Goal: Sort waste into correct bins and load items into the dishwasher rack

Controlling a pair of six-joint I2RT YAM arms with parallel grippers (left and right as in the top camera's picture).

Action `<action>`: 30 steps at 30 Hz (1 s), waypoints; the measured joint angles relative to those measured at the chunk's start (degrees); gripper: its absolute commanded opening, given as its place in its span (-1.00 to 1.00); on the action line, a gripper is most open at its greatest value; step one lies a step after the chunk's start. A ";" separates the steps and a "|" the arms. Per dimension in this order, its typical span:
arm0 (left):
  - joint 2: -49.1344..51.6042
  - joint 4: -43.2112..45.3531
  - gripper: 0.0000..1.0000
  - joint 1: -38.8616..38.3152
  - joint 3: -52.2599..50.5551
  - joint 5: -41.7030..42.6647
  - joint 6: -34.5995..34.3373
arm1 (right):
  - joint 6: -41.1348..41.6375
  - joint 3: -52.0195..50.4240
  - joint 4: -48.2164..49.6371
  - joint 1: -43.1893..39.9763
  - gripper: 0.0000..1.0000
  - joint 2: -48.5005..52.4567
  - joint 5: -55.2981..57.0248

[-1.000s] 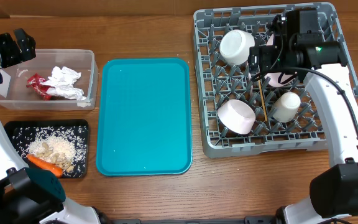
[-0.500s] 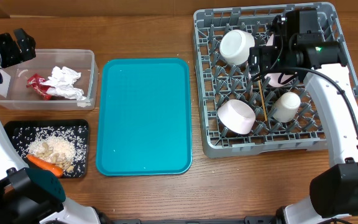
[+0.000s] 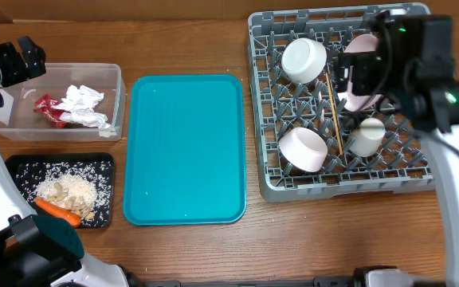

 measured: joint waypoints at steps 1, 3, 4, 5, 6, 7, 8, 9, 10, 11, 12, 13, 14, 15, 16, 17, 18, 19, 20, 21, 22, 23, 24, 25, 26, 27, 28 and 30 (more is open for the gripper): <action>0.00 0.00 1.00 0.00 -0.02 0.00 0.00 | -0.02 0.00 0.02 -0.02 1.00 -1.68 -0.02; 0.00 0.00 1.00 0.00 -0.02 0.00 0.00 | -0.04 -0.07 0.04 0.00 1.00 -5.55 -0.02; 0.00 0.00 1.00 0.00 0.00 0.00 0.00 | -0.02 -0.17 0.04 -0.02 1.00 -7.69 -0.02; 0.00 -0.02 1.00 0.00 0.00 0.00 0.00 | -0.02 -0.39 0.09 0.00 1.00 -9.57 0.00; 0.00 0.00 1.00 0.00 0.00 0.00 0.00 | -0.02 -0.92 0.09 0.00 1.00 -11.87 -0.02; 0.00 0.00 1.00 0.00 0.00 0.00 0.00 | 0.00 -1.70 0.09 0.00 1.00 -14.12 -0.02; 0.00 0.00 1.00 0.00 -0.02 0.00 0.00 | -0.02 -2.80 0.04 -0.02 1.00 -16.63 -0.02; 0.00 0.00 1.00 0.00 0.00 0.00 0.00 | 0.00 -4.09 0.20 0.00 1.00 -18.97 -0.02; 0.00 0.00 1.00 0.00 0.00 0.02 0.00 | -0.02 -5.75 0.33 0.00 1.00 -21.40 -0.04; 0.00 0.00 1.00 0.00 0.00 0.00 0.00 | 0.00 -7.76 0.44 0.00 1.00 -23.89 -0.02; 0.00 0.02 1.00 0.00 0.00 0.00 0.00 | -0.02 -10.27 0.46 0.00 1.00 -26.51 0.00; 0.00 -0.02 1.00 0.00 0.00 0.00 0.00 | 0.00 -13.16 0.46 0.00 0.99 -29.35 -0.02; 0.00 0.00 1.00 0.00 0.00 0.00 0.00 | 0.00 -16.26 0.22 0.00 1.00 -32.02 -0.02; 0.00 -0.02 1.00 0.00 0.00 0.00 0.00 | -0.04 -19.87 0.15 0.00 1.00 -35.21 0.04; 0.00 0.00 1.00 0.00 0.00 0.00 0.00 | -0.07 -22.71 -0.11 0.00 1.00 -37.66 0.11; 0.00 -0.04 1.00 0.00 0.00 0.00 0.00 | -0.02 -26.45 -0.31 0.00 1.00 -40.94 0.44; 0.00 -0.04 1.00 0.00 0.00 0.02 0.00 | -0.02 -28.48 -0.28 0.00 1.00 -42.91 0.74; 0.00 0.00 1.00 0.00 0.00 0.02 0.00 | 0.00 -30.97 -0.28 0.00 1.00 -45.18 1.16; 0.00 -0.02 1.00 0.00 0.00 0.00 0.00 | -0.04 -33.83 -0.66 0.00 1.00 -48.24 1.97; 0.00 -0.11 1.00 0.00 0.00 0.02 0.00 | -0.02 -35.93 -0.48 0.00 1.00 -50.80 2.75; 0.00 -0.02 1.00 0.00 -0.02 0.00 0.00 | -0.04 -37.40 -0.44 0.00 1.00 -52.72 3.45; 0.00 -0.04 1.00 0.00 -0.02 0.00 0.00 | -0.04 -38.73 -0.46 0.00 1.00 -54.62 4.24; 0.00 -0.09 1.00 0.00 -0.02 0.00 0.00 | 0.00 -39.91 -0.44 0.00 1.00 -56.37 4.66; 0.00 -0.07 1.00 0.00 0.00 0.00 0.00 | -0.04 -40.79 -0.50 0.00 1.00 -57.81 5.07; 0.00 -0.09 1.00 0.00 -0.02 0.00 0.00 | 0.00 -41.51 -0.50 0.00 1.00 -59.04 5.44; 0.00 -0.07 1.00 0.00 0.00 0.02 0.00 | -0.04 -42.03 -0.48 0.00 1.00 -59.89 5.64; 0.00 -0.09 1.00 0.00 0.00 0.00 0.00 | -0.02 -42.51 -1.03 0.00 1.00 -60.70 5.79; 0.00 -0.09 1.00 0.00 0.00 0.00 0.00 | -0.02 -43.06 -3.04 -0.02 1.00 -61.81 5.79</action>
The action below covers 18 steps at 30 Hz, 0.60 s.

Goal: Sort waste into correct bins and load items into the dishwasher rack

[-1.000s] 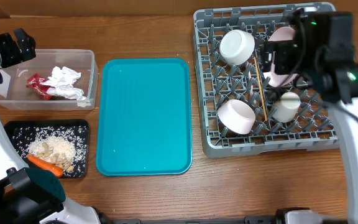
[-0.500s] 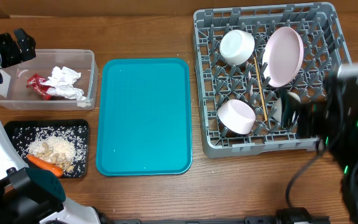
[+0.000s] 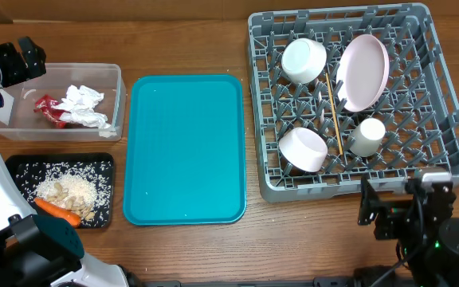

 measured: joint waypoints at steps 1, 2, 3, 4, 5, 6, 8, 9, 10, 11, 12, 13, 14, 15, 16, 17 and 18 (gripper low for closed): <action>0.00 0.02 1.00 0.00 0.00 0.02 0.00 | -0.02 -0.15 -1.38 0.00 1.00 -0.39 -0.11; 0.00 0.02 1.00 0.00 -0.02 0.00 0.00 | -0.02 -0.22 -2.78 0.02 1.00 -0.63 -0.50; 0.00 0.00 1.00 0.00 0.00 0.00 0.00 | -0.02 -0.24 -3.91 0.02 1.00 -0.81 -1.03; 0.00 0.00 1.00 0.00 0.00 0.00 0.00 | -0.02 -0.33 -4.70 0.00 1.00 -0.92 -1.62; 0.00 0.02 1.00 0.00 -0.02 0.00 0.00 | 0.00 -0.44 -5.07 0.02 1.00 -1.01 -2.14; 0.00 0.00 1.00 0.00 -0.02 0.00 0.00 | -0.04 -0.61 -4.87 0.02 1.00 -1.05 -2.43; 0.00 0.02 1.00 0.00 0.00 0.00 0.00 | -0.02 -0.83 -3.17 0.00 1.00 -1.09 -2.69; 0.00 0.00 1.00 0.00 -0.02 0.02 0.00 | -0.04 -0.94 -1.77 0.02 1.00 -1.27 -2.78; 0.00 0.00 1.00 0.00 0.00 0.00 0.00 | -0.04 -1.05 0.83 0.02 1.00 -1.79 -2.82; 0.00 0.02 1.00 0.00 -0.02 0.00 0.00 | -0.02 -1.38 3.32 0.02 1.00 -2.38 -2.84; 0.00 -0.02 1.00 0.00 0.00 0.00 0.00 | -0.04 -2.12 6.95 0.00 1.00 -3.28 -3.02; 0.00 0.00 1.00 0.00 0.00 0.02 0.00 | -0.04 -2.75 9.53 0.02 1.00 -4.11 -3.13; 0.00 -0.02 1.00 0.00 0.00 0.02 0.00 | -0.07 -3.85 13.11 0.02 1.00 -5.18 -3.23; 0.00 0.00 1.00 0.00 0.00 0.02 0.00 | -0.04 -4.83 15.67 0.02 1.00 -6.01 -3.28; 0.00 0.00 1.00 0.00 0.00 0.02 0.00 | -0.04 -6.40 19.04 0.02 1.00 -7.10 -3.48; 0.00 0.00 1.00 0.00 0.00 0.02 0.00 | 0.00 -8.31 22.47 0.02 1.00 -8.28 -3.76; 0.00 -0.02 1.00 0.00 0.00 0.00 0.00 | -0.02 -10.56 26.05 0.00 1.00 -9.60 -4.13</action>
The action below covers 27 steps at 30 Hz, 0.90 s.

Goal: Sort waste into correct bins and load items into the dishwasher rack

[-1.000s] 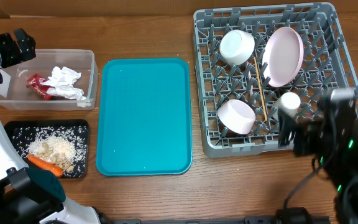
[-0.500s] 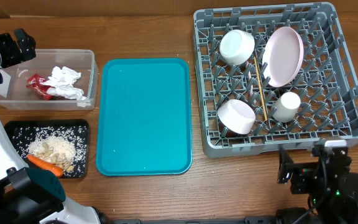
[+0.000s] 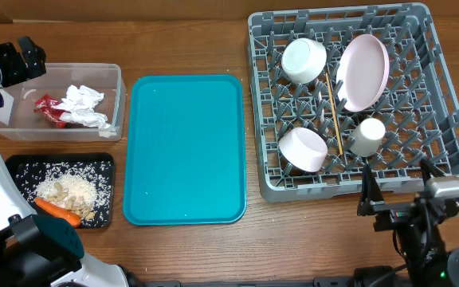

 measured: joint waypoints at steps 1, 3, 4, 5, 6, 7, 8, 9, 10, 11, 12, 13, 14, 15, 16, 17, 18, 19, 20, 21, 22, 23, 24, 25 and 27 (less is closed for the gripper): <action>0.00 0.02 1.00 0.00 0.00 0.02 0.00 | 0.02 -2.16 3.13 0.02 1.00 -1.16 -0.22; 0.00 0.02 1.00 0.00 0.00 0.02 0.00 | 0.02 -6.82 9.29 0.02 1.00 -3.54 -1.49; 0.00 0.02 1.00 0.00 -0.02 0.00 0.00 | 0.00 -8.90 11.74 0.02 1.00 -4.50 -1.95; 0.00 0.02 1.00 0.00 0.00 0.02 0.00 | 0.00 -11.43 14.97 0.02 0.99 -5.53 -2.62; 0.00 0.02 1.00 0.00 0.00 0.00 0.00 | 0.02 -13.77 17.92 0.02 1.00 -6.36 -3.23; 0.00 0.02 1.00 0.00 -0.02 0.02 0.00 | 0.00 -16.92 21.11 0.02 1.00 -7.41 -3.98; 0.00 0.00 1.00 0.00 -0.02 0.00 0.00 | 0.07 -19.02 24.09 0.02 1.00 -7.87 -4.26; 0.00 0.04 1.00 0.00 0.00 0.00 0.00 | 0.04 -20.94 26.45 0.02 1.00 -8.31 -4.50; 0.00 0.00 1.00 0.00 0.00 0.00 0.00 | 0.04 -22.84 28.39 0.00 1.00 -8.85 -4.66; 0.00 0.02 1.00 0.00 0.00 0.00 0.00 | 0.02 -24.04 29.07 0.02 1.00 -9.16 -4.72; 0.00 0.02 1.00 0.00 0.00 0.00 0.00 | 0.02 -25.73 30.34 0.02 1.00 -9.64 -4.92; 0.00 0.00 1.00 0.00 0.00 0.00 0.00 | 0.02 -26.99 31.01 0.02 1.00 -10.10 -5.09; 0.00 0.02 1.00 0.00 0.00 0.00 0.00 | 0.02 -28.52 31.71 0.02 1.00 -10.67 -5.20; 0.00 0.00 1.00 0.00 0.00 0.00 0.00 | 0.02 -29.53 31.98 0.02 1.00 -10.99 -5.25; 0.00 0.02 1.00 0.00 0.00 0.02 0.00 | 0.02 -30.56 32.33 0.02 1.00 -11.15 -5.31; 0.00 0.02 1.00 0.00 0.00 0.00 0.00 | 0.04 -31.28 32.48 0.00 1.00 -11.17 -5.42; 0.00 0.00 1.00 0.00 0.00 0.00 0.00 | 0.04 -31.85 32.61 0.00 1.00 -11.21 -5.46; 0.00 0.00 1.00 0.00 0.00 0.00 0.00 | 0.02 -32.44 32.76 0.02 1.00 -11.21 -5.53; 0.00 0.00 1.00 0.00 0.00 0.00 0.00 | 0.02 -32.85 32.74 0.00 1.00 -11.21 -5.51; 0.00 0.02 1.00 0.00 -0.02 0.00 0.00 | 0.02 -33.46 32.83 -0.02 1.00 -11.23 -5.49; 0.00 0.00 1.00 0.00 0.00 0.00 0.00 | 0.02 -33.99 32.98 -0.04 1.00 -11.26 -5.51; 0.00 0.02 1.00 0.00 0.00 0.00 0.00 | 0.04 -34.58 33.29 -0.09 0.99 -11.28 -5.51; 0.00 0.00 1.00 0.00 0.00 0.00 0.00 | 0.04 -35.34 33.53 -0.26 1.00 -11.28 -5.51; 0.00 0.02 1.00 0.00 0.00 0.00 0.00 | 0.04 -36.17 33.57 -0.55 1.00 -11.28 -5.49; 0.00 0.02 1.00 0.00 -0.02 0.00 0.00 | 0.09 -37.68 33.73 -1.11 0.99 -11.28 -5.53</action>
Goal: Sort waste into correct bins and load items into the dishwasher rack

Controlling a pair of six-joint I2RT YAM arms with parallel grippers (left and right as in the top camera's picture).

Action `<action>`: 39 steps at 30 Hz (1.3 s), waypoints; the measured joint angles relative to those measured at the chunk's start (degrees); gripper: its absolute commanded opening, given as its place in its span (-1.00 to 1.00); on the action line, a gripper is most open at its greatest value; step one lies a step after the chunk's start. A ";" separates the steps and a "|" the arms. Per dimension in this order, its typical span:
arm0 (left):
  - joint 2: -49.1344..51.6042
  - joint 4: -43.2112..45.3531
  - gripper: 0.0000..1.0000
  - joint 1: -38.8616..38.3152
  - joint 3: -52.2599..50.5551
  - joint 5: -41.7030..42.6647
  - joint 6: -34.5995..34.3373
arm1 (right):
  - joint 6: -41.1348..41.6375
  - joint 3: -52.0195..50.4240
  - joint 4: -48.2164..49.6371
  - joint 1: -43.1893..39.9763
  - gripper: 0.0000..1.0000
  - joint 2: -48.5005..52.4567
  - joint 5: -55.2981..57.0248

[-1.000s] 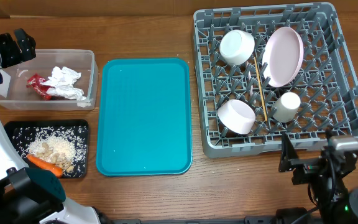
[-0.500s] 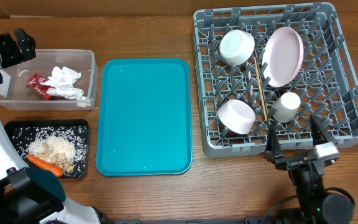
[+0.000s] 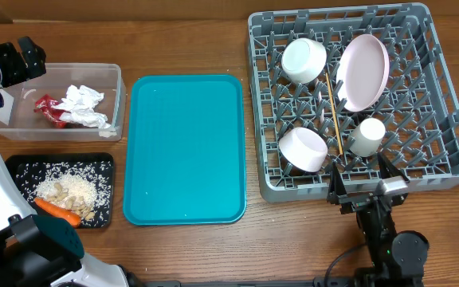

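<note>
The grey dishwasher rack (image 3: 445, 179) at the right holds a pink plate (image 3: 363, 72) on edge, two white bowls (image 3: 304, 60) (image 3: 303, 149), a small white cup (image 3: 366, 136) and chopsticks (image 3: 334, 112). A clear bin (image 3: 116, 96) at the left holds crumpled white paper (image 3: 80, 104) and a red wrapper (image 3: 48, 110). Below it a black tray (image 3: 18, 163) holds rice, food scraps and a carrot (image 3: 56, 210). My right gripper (image 3: 362, 182) stands open and empty at the rack's front edge. My left gripper (image 3: 20, 57) is open, above the clear bin's far left corner.
A teal tray (image 3: 186, 147) with nothing on it lies between the bins and the rack. The left arm's white body runs down the left edge of the view. Bare wooden table shows in front of the tray and rack.
My right arm has moved left along the front of the table, from the rack's front right corner to its front middle. Its fingers now reach the rack's front edge. Nothing else changed.
My right gripper was over the rack at the pink plate. Then the arm was down at the table's front right, with the plate standing in the rack. It stayed low there, and is now further left. The left arm, bins and tray have stayed as they were.
</note>
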 measured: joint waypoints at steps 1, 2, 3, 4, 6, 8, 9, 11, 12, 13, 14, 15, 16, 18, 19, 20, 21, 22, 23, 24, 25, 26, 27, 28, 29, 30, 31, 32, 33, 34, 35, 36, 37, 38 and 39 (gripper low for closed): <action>0.00 -0.02 1.00 0.00 0.02 0.00 0.00 | 0.15 -0.74 0.22 -0.28 1.00 0.00 0.02; 0.00 -0.02 1.00 0.00 0.02 0.00 0.00 | 0.37 -1.49 0.26 -0.59 1.00 0.00 -0.02; 0.00 -0.02 1.00 0.00 0.02 0.00 0.00 | 0.59 -1.77 -0.28 -0.87 1.00 0.00 -0.02; 0.00 0.00 1.00 0.00 0.02 0.00 0.00 | 0.81 -1.77 -0.81 -1.14 1.00 0.02 -0.02; 0.00 -0.02 1.00 0.00 0.00 0.00 0.00 | 1.31 -1.77 -1.03 -1.86 0.99 0.00 -0.02; 0.00 -0.02 1.00 0.00 0.02 0.00 0.00 | 1.62 -1.77 -2.34 -2.47 1.00 -0.04 0.00; 0.00 -0.02 1.00 0.00 0.02 0.00 0.00 | 1.77 -1.77 -3.41 -2.75 1.00 -0.04 0.00; 0.00 -0.02 1.00 0.00 0.00 0.00 0.00 | 1.90 -1.77 -4.07 -3.19 1.00 -0.04 0.00; 0.00 0.00 1.00 0.00 0.02 0.00 0.00 | 1.90 -1.77 -4.07 -3.32 1.00 -0.04 0.04; 0.00 -0.02 1.00 0.00 0.02 0.00 0.00 | 1.90 -1.77 -4.09 -3.39 1.00 -0.04 0.07; 0.00 0.00 1.00 0.00 0.02 0.00 0.00 | 1.90 -1.77 -4.09 -3.41 1.00 -0.04 0.22; 0.00 -0.02 1.00 0.00 0.02 0.00 0.00 | 1.90 -1.77 -4.13 -3.41 1.00 -0.04 0.26; 0.00 0.00 1.00 0.00 0.02 0.00 0.00 | 1.90 -1.77 -4.17 -3.41 1.00 -0.04 0.37; 0.00 0.00 1.00 0.00 0.00 0.00 0.00 | 1.92 -1.77 -4.15 -3.41 1.00 -0.04 0.48; 0.00 -0.02 1.00 0.00 0.02 0.00 0.00 | 1.92 -1.77 -4.15 -3.41 1.00 -0.04 0.48; 0.00 0.00 1.00 0.00 0.00 0.00 0.00 | 1.95 -1.77 -4.15 -3.41 1.00 -0.04 0.50; 0.00 0.00 1.00 0.00 0.02 0.00 0.00 | 1.92 -1.77 -4.17 -3.43 1.00 -0.04 0.48; 0.00 0.00 1.00 0.00 0.02 0.00 0.00 | 1.97 -1.77 -4.17 -3.45 1.00 -0.04 0.48; 0.00 0.00 1.00 0.00 0.02 0.00 0.00 | 2.05 -1.77 -4.17 -3.78 1.00 -0.04 0.46; 0.00 -0.02 1.00 0.00 0.02 0.00 0.00 | 2.12 -1.77 -4.15 -4.11 1.00 -0.04 0.46; 0.00 0.00 1.00 0.00 0.02 0.00 0.00 | 2.14 -1.77 -4.13 -4.59 1.00 -0.04 0.48; 0.00 0.00 1.00 0.00 0.02 0.00 0.00 | 2.23 -1.77 -4.17 -5.09 1.00 -0.04 0.46; 0.00 0.00 1.00 0.00 0.02 0.00 0.00 | 2.29 -1.77 -4.17 -5.35 0.99 -0.04 0.48; 0.00 0.00 1.00 0.00 0.02 0.00 0.00 | 2.29 -1.77 -4.13 -5.64 1.00 -0.04 0.48; 0.00 -0.02 1.00 0.00 0.02 0.00 0.00 | 2.32 -1.77 -4.17 -5.68 1.00 -0.04 0.50; 0.00 -0.02 1.00 0.00 0.02 0.00 0.00 | 2.32 -1.77 -4.17 -5.68 1.00 -0.04 0.50; 0.00 0.00 1.00 0.00 0.02 0.00 0.00 | 2.32 -1.77 -4.15 -5.68 1.00 -0.04 0.50; 0.00 0.00 1.00 0.00 0.02 0.00 0.00 | 2.32 -1.77 -4.15 -5.68 1.00 -0.04 0.46; 0.00 -0.02 1.00 0.00 0.02 0.00 0.00 | 2.34 -1.77 -4.15 -5.68 0.99 -0.04 0.48; 0.00 -0.02 1.00 0.00 0.02 0.00 0.00 | 2.32 -1.77 -4.17 -5.68 0.99 -0.04 0.50; 0.00 0.00 1.00 0.00 0.02 0.00 0.00 | 2.32 -1.77 -4.17 -5.68 1.00 -0.04 0.50; 0.00 0.00 1.00 0.00 0.02 0.00 0.00 | 2.32 -1.77 -4.15 -5.68 0.99 -0.04 0.48; 0.00 0.00 1.00 0.00 0.02 0.00 0.00 | 2.34 -1.77 -4.15 -5.68 1.00 -0.04 0.48; 0.00 -0.02 1.00 0.00 0.02 0.00 0.00 | 2.34 -1.77 -4.15 -5.68 1.00 -0.04 0.48; 0.00 -0.02 1.00 0.00 0.02 0.00 0.00 | 2.32 -1.77 -4.17 -5.68 1.00 -0.04 0.48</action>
